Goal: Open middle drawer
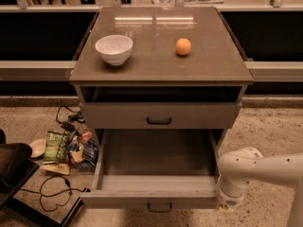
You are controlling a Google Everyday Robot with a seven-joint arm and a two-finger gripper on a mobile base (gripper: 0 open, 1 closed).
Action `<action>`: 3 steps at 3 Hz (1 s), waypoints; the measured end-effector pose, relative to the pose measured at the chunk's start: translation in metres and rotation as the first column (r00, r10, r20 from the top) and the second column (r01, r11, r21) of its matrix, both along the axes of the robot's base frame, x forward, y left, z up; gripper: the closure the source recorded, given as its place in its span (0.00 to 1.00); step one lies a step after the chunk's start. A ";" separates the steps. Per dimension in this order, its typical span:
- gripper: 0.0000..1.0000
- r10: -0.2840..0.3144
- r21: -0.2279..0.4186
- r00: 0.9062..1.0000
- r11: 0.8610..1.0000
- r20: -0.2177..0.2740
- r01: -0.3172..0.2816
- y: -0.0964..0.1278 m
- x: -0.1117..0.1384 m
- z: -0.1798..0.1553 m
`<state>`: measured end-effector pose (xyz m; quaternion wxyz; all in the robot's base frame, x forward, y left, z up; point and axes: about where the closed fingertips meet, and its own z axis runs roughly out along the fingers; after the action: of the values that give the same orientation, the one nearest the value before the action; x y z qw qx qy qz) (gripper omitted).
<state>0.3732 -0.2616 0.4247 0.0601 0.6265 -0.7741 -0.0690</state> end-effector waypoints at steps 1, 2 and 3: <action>1.00 0.000 0.000 1.000 1.000 0.000 0.000 0.000 0.000 0.000; 1.00 0.000 0.000 1.000 1.000 0.000 0.000 0.000 0.000 0.000; 0.81 0.000 0.000 1.000 1.000 0.000 0.000 0.000 0.000 0.001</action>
Offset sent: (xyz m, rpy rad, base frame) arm -0.1333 -0.0102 0.1388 -0.3274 0.0028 -0.1857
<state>0.3731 -0.2616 0.4254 0.0601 0.6264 -0.7741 -0.0691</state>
